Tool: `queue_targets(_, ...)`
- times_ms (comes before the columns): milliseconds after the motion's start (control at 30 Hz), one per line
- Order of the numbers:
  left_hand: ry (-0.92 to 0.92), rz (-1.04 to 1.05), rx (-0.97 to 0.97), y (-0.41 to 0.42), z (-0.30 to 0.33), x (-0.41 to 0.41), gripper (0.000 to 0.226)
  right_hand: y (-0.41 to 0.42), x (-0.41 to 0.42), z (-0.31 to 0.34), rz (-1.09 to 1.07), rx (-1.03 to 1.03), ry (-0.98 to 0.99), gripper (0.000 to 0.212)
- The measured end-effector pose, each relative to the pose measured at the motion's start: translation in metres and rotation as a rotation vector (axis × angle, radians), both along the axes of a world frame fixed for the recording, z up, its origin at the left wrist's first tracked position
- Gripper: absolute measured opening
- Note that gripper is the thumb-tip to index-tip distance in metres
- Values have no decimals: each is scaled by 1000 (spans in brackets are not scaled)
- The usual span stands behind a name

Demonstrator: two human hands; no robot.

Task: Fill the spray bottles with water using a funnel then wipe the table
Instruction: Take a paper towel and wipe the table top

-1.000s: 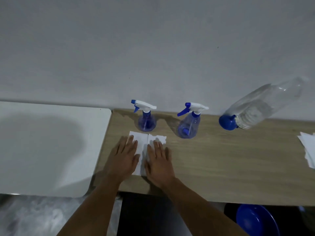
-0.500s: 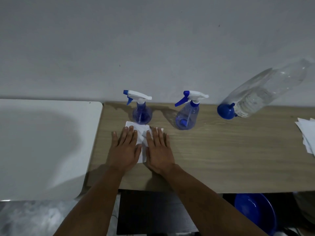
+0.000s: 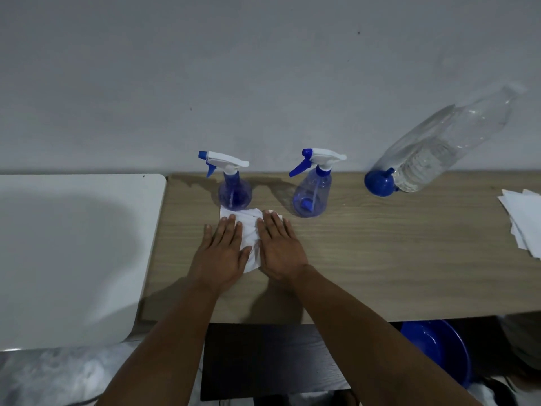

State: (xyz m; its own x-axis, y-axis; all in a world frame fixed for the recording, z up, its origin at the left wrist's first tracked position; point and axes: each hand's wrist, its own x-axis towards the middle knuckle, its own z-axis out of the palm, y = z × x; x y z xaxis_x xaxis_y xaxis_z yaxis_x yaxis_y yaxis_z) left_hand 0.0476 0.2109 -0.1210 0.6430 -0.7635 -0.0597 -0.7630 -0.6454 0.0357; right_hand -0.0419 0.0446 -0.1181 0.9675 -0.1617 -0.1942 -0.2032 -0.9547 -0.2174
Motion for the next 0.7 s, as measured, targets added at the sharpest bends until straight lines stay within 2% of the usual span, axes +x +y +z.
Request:
queue_targets(267,2,-76,-9,-44,5,-41,68,-39,-51,1,-32,-14,28,71)
queue_targets(500,49,-148,0,-106,8,-79,71,-92,-103,7,-128,-7,31,92)
queue_targets(700,68,-210,55,-166,7,-117,68,-149,-151,1,-164,-39,25,79)
